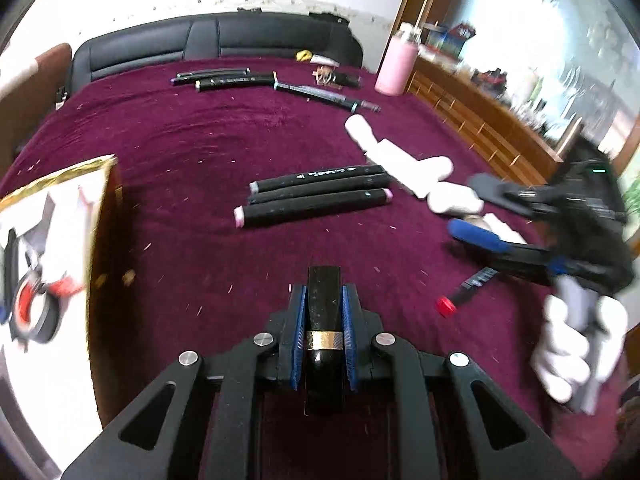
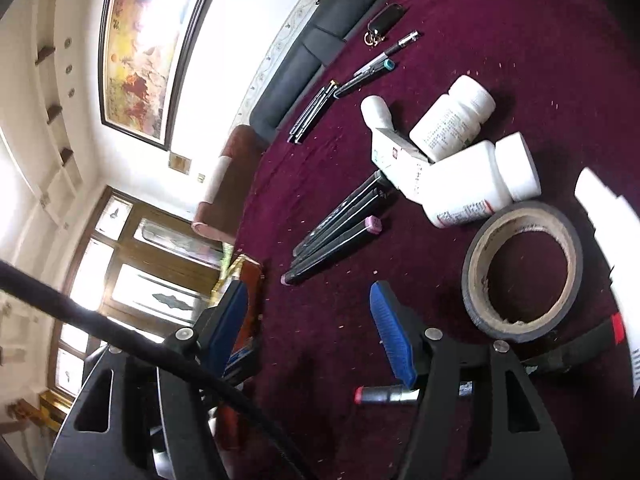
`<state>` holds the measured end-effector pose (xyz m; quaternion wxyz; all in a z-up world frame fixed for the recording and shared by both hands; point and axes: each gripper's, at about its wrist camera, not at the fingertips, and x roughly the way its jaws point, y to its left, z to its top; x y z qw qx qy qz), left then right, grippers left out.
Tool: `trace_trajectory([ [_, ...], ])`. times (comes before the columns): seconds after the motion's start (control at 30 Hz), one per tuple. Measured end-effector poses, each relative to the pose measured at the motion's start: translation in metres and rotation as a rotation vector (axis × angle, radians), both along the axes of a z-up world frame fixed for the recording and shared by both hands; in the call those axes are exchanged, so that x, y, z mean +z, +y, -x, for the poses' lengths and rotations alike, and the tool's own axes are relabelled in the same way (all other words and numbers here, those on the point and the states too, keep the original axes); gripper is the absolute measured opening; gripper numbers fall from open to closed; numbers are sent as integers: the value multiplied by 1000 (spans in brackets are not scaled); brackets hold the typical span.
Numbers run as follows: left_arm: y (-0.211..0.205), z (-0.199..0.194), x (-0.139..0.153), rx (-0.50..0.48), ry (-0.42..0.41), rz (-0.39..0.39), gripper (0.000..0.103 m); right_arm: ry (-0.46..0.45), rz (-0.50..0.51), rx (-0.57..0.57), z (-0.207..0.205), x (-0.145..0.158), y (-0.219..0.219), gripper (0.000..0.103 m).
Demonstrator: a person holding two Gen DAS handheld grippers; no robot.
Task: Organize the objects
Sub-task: 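Grasp the black gold-banded lipstick tube with the left gripper and lift it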
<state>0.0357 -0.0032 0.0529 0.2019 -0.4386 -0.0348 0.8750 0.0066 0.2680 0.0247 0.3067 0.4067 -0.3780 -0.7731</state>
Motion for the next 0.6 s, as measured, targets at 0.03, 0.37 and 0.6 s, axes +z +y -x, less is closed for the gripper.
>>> trace_trajectory([
  [0.03, -8, -9, 4, -2, 3, -29, 14, 9, -33, -14, -1, 2, -1, 63],
  [0.37, -60, -55, 9, -10, -3, -180, 14, 2, -197, -95, -77, 36, 7, 63],
  [0.6, -71, -67, 5, -31, -6, -265, 14, -213, -295, -212, -76, 1, 20, 63],
])
